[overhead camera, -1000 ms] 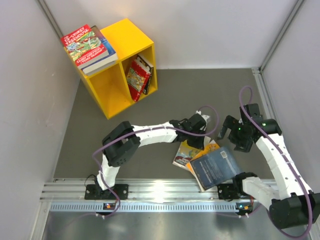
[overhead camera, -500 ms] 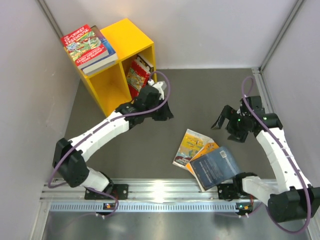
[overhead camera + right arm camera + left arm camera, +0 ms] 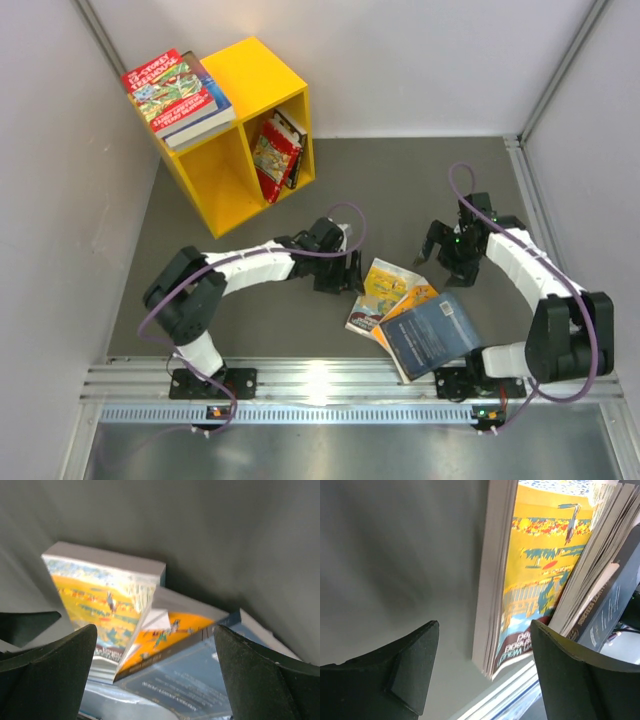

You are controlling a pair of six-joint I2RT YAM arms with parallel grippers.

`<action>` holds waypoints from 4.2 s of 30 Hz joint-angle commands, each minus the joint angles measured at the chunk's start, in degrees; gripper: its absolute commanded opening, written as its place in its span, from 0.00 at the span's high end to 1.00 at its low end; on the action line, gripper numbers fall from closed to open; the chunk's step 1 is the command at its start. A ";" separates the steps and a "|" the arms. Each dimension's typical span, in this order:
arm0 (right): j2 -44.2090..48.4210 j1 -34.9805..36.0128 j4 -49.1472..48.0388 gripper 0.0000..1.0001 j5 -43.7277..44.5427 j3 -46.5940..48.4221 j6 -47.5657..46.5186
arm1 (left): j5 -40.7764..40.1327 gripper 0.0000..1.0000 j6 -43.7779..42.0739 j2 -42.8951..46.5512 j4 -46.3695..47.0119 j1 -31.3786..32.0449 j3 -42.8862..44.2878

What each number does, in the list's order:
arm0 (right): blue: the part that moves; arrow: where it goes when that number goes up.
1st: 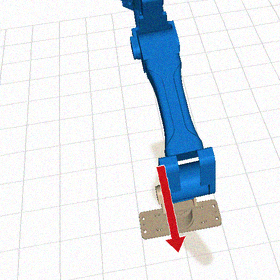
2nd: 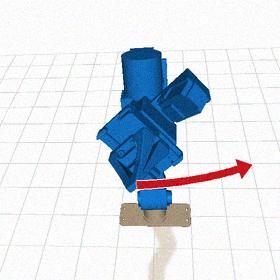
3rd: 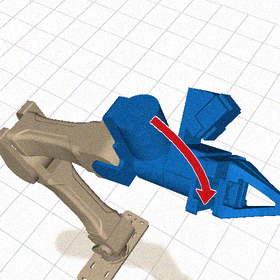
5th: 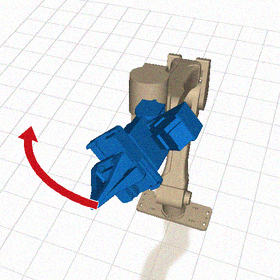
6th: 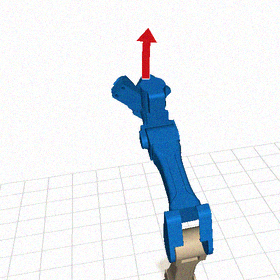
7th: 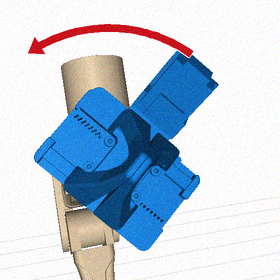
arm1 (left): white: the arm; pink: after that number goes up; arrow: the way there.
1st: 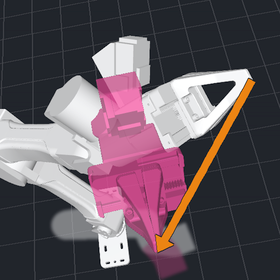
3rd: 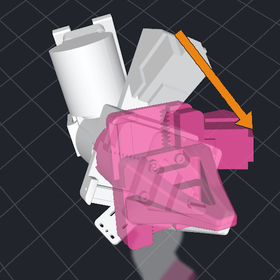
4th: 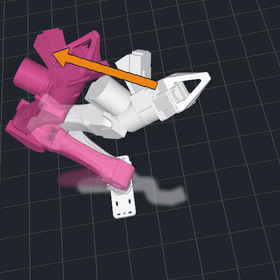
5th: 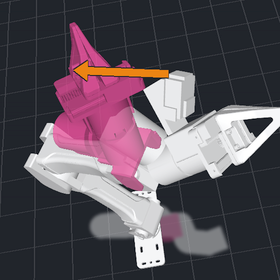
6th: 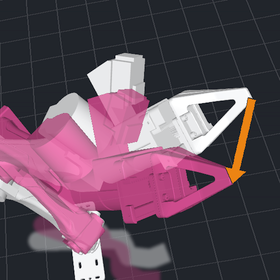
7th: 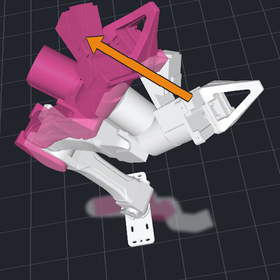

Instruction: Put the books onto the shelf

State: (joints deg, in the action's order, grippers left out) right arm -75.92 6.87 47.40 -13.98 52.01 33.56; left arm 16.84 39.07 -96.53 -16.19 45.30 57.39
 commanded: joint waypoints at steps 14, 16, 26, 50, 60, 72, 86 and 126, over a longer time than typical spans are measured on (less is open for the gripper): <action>-12.58 -0.02 -25.24 0.00 -7.37 -15.61 3.43 | 7.94 0.97 5.75 -18.16 12.32 8.58 10.73; -12.59 -0.02 -26.65 0.00 -9.04 -17.11 4.05 | 8.03 1.00 5.49 -18.52 12.32 8.58 11.43; -5.12 -0.63 -20.95 0.00 -8.08 -7.82 3.35 | 3.11 1.00 3.12 -10.18 2.92 3.14 14.60; 2.88 1.74 -46.95 0.00 -25.30 -5.95 24.96 | 14.09 1.00 15.94 11.79 13.78 -8.65 11.90; 1.57 8.67 -84.19 0.05 -35.75 -15.18 43.68 | 18.31 1.00 18.25 11.81 20.50 -8.65 5.63; 4.99 14.66 -98.02 0.48 -40.07 -17.64 50.02 | 11.90 1.00 -0.22 5.83 -9.91 -8.65 17.94; 9.92 14.75 -95.91 0.00 -40.43 -27.57 48.00 | 16.03 1.00 9.80 18.57 8.19 -10.49 -1.66; 16.16 22.39 -49.93 0.41 -18.72 -17.47 24.52 | 3.11 1.00 19.73 25.07 10.21 -10.49 -11.16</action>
State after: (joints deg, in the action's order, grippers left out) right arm -61.08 28.34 2.11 -35.00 30.48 54.24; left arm 24.14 56.36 -74.22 -8.34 35.14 46.19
